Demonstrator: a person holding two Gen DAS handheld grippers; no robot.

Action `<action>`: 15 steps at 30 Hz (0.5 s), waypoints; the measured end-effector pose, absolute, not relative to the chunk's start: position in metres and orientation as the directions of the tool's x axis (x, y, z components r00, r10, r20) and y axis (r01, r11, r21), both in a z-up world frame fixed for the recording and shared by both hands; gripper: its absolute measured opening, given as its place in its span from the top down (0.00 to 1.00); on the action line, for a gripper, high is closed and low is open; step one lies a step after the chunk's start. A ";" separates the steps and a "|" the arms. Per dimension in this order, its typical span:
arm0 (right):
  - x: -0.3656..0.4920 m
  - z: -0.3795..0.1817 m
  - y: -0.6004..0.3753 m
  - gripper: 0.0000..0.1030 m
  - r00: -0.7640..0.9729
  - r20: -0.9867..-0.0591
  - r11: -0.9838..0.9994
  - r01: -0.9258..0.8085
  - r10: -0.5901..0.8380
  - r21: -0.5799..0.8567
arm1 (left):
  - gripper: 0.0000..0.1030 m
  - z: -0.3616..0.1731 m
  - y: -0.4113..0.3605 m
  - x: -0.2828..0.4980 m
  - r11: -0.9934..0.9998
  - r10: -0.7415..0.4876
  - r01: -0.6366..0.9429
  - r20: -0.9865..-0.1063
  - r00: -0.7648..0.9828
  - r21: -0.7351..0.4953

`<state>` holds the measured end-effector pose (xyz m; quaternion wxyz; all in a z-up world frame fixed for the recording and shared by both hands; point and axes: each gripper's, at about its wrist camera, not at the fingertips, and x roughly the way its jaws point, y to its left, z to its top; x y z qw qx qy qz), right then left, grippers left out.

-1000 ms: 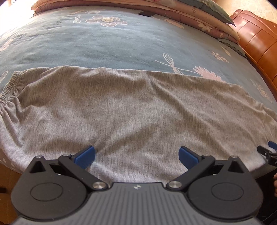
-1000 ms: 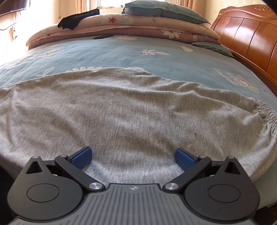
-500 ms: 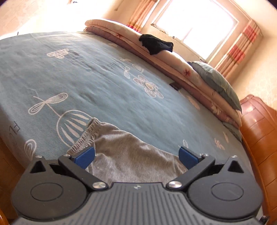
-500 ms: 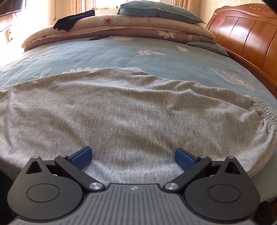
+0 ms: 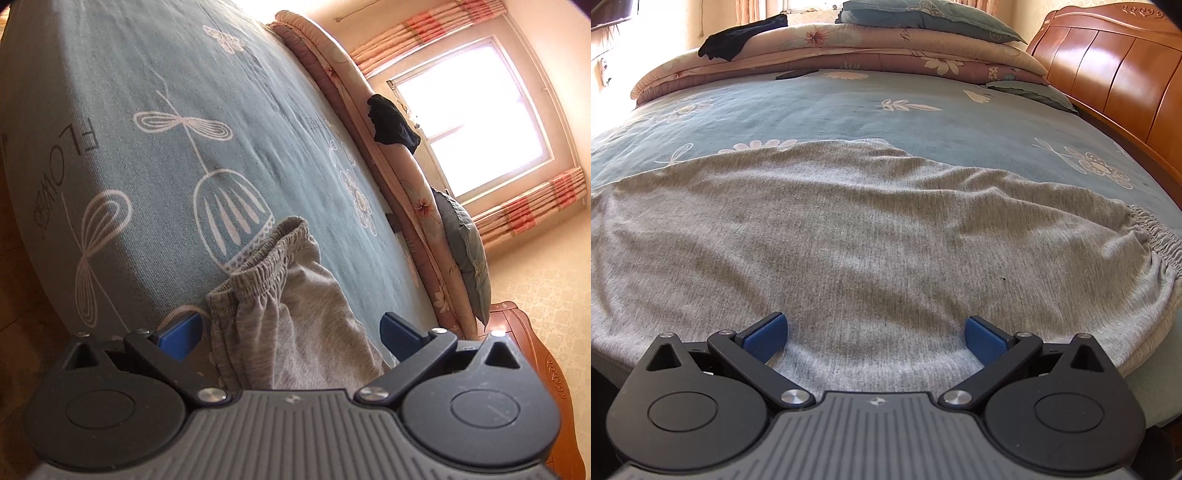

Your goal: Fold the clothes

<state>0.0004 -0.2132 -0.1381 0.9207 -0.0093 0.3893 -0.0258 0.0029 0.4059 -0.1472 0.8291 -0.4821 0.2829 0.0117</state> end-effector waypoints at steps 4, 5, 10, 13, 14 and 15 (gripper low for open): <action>0.001 -0.138 -0.212 0.00 0.691 -0.720 0.998 0.049 -0.061 -0.038 | 0.01 -0.156 0.408 0.009 0.518 -0.290 -0.267 -0.460 0.839 -0.813; 0.001 -0.138 -0.212 0.00 0.690 -0.721 0.998 0.051 -0.063 -0.039 | 0.01 -0.155 0.408 0.011 0.525 -0.293 -0.264 -0.463 0.837 -0.809; 0.003 -0.137 -0.211 0.00 0.685 -0.725 0.997 0.063 -0.072 -0.040 | 0.01 -0.152 0.407 0.023 0.563 -0.309 -0.254 -0.486 0.818 -0.787; 0.003 -0.138 -0.210 0.00 0.686 -0.724 0.997 0.070 -0.077 -0.040 | 0.01 -0.152 0.409 0.026 0.562 -0.319 -0.249 -0.485 0.814 -0.789; 0.004 -0.138 -0.210 0.00 0.685 -0.724 0.997 0.072 -0.079 -0.041 | 0.01 -0.151 0.410 0.027 0.562 -0.322 -0.248 -0.484 0.813 -0.789; 0.004 -0.137 -0.210 0.00 0.685 -0.725 0.997 0.072 -0.079 -0.041 | 0.01 -0.151 0.411 0.028 0.561 -0.325 -0.246 -0.484 0.812 -0.790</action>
